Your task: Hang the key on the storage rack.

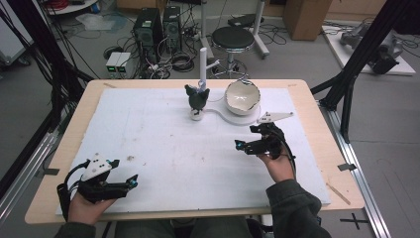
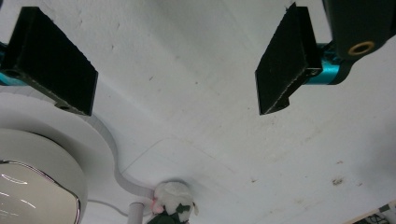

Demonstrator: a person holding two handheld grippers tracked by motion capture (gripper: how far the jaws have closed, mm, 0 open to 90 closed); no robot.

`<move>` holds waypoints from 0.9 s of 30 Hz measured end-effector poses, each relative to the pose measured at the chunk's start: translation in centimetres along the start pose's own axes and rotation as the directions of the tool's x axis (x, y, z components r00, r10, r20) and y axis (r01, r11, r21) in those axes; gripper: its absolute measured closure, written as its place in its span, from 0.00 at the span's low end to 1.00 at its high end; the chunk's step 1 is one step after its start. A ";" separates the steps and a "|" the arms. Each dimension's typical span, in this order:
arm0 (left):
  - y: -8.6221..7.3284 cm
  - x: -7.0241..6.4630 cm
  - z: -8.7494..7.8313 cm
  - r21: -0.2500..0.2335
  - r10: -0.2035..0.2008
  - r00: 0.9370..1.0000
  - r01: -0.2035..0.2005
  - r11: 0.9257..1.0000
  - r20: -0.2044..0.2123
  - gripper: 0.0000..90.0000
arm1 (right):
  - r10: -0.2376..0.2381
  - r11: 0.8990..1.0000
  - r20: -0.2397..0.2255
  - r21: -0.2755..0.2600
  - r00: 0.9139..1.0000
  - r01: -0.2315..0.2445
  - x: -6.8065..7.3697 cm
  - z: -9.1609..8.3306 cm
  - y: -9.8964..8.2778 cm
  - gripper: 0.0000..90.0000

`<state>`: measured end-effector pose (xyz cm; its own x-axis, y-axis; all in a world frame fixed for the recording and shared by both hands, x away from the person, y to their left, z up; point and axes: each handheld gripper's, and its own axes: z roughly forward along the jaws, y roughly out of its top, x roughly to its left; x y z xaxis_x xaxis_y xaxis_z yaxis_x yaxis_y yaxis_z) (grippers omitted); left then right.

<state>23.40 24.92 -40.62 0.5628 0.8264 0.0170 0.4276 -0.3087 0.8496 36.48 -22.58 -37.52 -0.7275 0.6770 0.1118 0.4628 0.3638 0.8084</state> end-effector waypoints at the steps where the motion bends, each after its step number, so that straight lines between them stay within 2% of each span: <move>1: 0.0 0.0 0.0 -0.002 -0.003 1.000 0.003 1.000 0.001 0.21 | 0.000 1.000 0.002 -0.001 1.000 0.000 0.0 -0.1 -0.1 0.14; 8: 0.0 0.0 0.0 0.000 -0.001 1.000 0.001 1.000 -0.001 0.21 | 0.008 1.000 0.008 -0.001 1.000 -0.008 -0.1 -0.6 -0.9 0.13; 14: 0.0 0.0 0.0 0.001 0.000 1.000 0.000 1.000 -0.001 0.21 | -0.001 1.000 0.012 -0.012 1.000 0.001 0.0 -1.0 -1.3 0.13; 27: 0.0 0.0 -0.1 0.000 -0.007 1.000 0.007 1.000 -0.005 0.21 | -0.005 1.000 0.017 -0.003 1.000 0.006 0.2 -1.5 -2.9 0.13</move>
<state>23.33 24.97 -40.63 0.5567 0.8306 0.0135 0.4315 -0.3030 0.8497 34.23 -24.51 -38.98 -0.7215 0.6855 0.0978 0.4574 0.3657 0.8106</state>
